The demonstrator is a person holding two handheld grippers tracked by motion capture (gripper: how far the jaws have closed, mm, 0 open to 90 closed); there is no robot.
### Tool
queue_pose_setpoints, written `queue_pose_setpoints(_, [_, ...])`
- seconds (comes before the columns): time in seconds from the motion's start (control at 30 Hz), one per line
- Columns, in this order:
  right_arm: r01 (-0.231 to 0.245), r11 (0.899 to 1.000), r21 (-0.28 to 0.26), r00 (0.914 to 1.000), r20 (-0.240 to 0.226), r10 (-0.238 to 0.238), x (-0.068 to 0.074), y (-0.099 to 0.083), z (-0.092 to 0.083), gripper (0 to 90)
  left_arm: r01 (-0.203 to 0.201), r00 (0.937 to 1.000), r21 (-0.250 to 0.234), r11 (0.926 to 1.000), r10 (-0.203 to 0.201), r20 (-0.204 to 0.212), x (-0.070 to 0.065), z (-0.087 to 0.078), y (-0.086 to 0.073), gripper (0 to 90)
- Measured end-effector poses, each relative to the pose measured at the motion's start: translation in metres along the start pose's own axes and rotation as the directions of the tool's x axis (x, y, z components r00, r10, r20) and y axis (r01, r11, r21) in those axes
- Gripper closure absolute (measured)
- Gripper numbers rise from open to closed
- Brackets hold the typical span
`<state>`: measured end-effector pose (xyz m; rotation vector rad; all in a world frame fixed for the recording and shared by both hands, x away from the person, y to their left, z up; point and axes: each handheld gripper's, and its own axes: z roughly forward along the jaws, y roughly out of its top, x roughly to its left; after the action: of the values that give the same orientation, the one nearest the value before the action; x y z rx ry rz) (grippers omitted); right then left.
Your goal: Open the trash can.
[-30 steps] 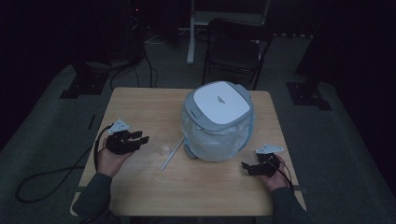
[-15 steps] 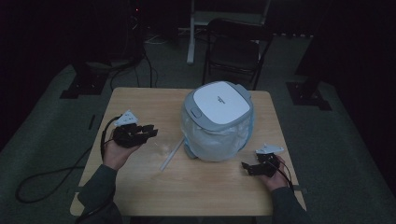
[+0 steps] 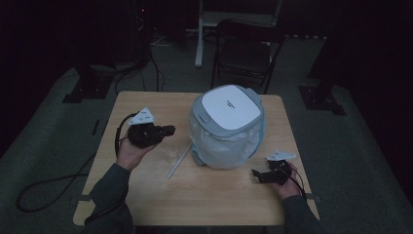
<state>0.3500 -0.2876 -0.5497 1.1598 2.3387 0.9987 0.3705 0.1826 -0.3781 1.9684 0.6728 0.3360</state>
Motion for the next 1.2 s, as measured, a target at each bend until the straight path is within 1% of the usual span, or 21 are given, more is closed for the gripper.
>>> queue_pose_setpoints(0.07, [-0.001, 1.0, -0.001, 1.0, 0.0, 0.001, 0.0, 0.0, 0.0, 11.3, -0.006, 0.9999, -0.008, 0.9999, 0.006, 0.01, -0.001, 0.0, 0.004, 89.2])
queue_pose_setpoints(0.13, [0.0, 1.0, -0.001, 1.0, 0.0, 0.0, 0.0, 0.0, 0.0, 11.3, -0.027, 0.9994, -0.013, 0.9996, 0.027, 0.022, -0.004, 0.0, 0.012, 90.0])
queue_pose_setpoints(0.17, [0.0, 1.0, -0.001, 1.0, 0.0, 0.0, 0.0, 0.0, 0.0, 11.3, -0.027, 0.9994, -0.013, 0.9996, 0.027, 0.022, -0.004, 0.0, 0.012, 90.0])
queue_pose_setpoints(0.3, [0.0, 1.0, 0.0, 1.0, 0.0, 0.0, 0.0, 0.0, 0.0, 11.3, -0.048, 0.9983, -0.016, 0.9987, 0.049, 0.032, -0.007, 0.003, 0.021, 90.0])
queue_pose_setpoints(0.43, [0.0, 1.0, 0.0, 1.0, 0.0, 0.0, 0.0, 0.0, 0.0, 11.3, -0.059, 0.9973, -0.025, 0.9979, 0.06, 0.043, -0.01, 0.006, 0.029, 90.0])
queue_pose_setpoints(0.77, [0.0, 1.0, 0.0, 1.0, 0.0, 0.0, 0.0, 0.0, 0.0, 11.2, -0.102, 0.9912, -0.065, 0.9926, 0.107, 0.077, -0.023, 0.013, 0.056, 90.0])
queue_pose_setpoints(1.0, [0.0, 1.0, 0.0, 1.0, 0.0, 0.0, 0.0, 0.0, 0.0, 11.3, -0.107, 0.989, -0.077, 0.9913, 0.114, 0.095, -0.026, 0.02, 0.065, 90.0])
queue_pose_setpoints(1.2, [0.0, 1.0, 0.0, 1.0, 0.0, 0.0, 0.0, 0.0, 0.0, 11.3, -0.109, 0.9871, -0.083, 0.9906, 0.117, 0.108, -0.028, 0.031, 0.074, 90.0])
